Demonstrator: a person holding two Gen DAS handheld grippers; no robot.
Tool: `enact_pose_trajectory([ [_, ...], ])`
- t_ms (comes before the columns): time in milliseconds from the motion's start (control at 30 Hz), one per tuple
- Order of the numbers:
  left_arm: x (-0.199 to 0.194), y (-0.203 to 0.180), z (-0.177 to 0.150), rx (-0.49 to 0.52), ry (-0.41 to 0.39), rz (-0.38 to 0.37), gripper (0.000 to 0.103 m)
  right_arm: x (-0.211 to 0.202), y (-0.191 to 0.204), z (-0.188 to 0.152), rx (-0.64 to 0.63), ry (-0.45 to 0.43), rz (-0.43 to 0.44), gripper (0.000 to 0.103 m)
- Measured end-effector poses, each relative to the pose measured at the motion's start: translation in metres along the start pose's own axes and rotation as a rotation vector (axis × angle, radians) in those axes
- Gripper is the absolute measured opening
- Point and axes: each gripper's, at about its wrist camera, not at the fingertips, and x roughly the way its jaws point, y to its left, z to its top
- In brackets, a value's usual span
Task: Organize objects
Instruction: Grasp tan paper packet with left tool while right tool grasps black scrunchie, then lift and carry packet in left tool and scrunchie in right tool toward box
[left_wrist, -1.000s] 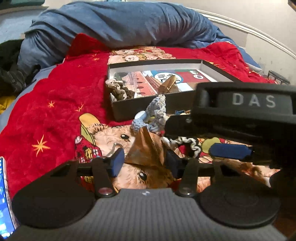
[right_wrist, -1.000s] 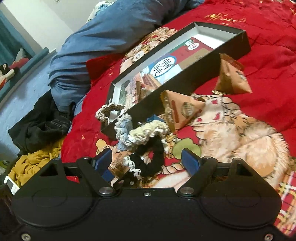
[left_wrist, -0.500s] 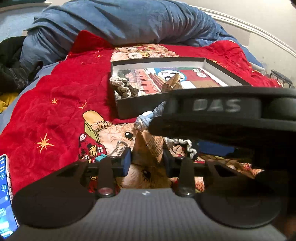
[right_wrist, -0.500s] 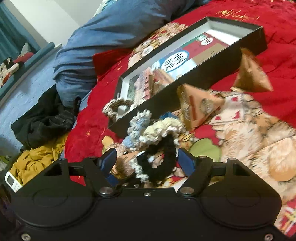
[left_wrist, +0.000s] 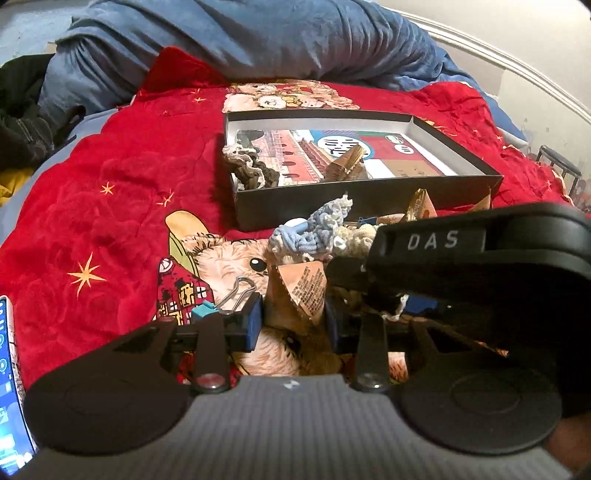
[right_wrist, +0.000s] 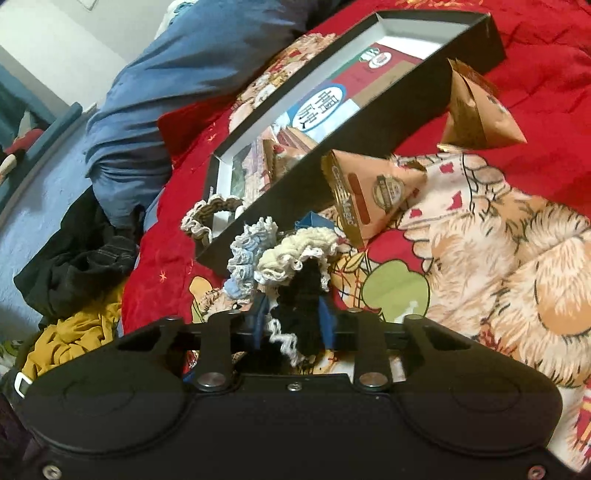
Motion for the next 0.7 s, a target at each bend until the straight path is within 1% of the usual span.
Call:
enact_pose_trajectory([
  [133,-0.001,0.003,0.001,-0.017,0.006,-0.013,0.039,0.002,0.003,-0.004,0.008,-0.001,-0.007,0.022],
  [367,-0.008,0.0,0.0,-0.022,0.012,-0.004,0.037,-0.002,0.01,-0.008,0.013,-0.001,-0.022,0.021],
  [700,-0.012,0.002,0.001,-0.039,0.013,-0.005,0.035,-0.011,0.007,-0.008,0.04,-0.013,-0.018,0.021],
])
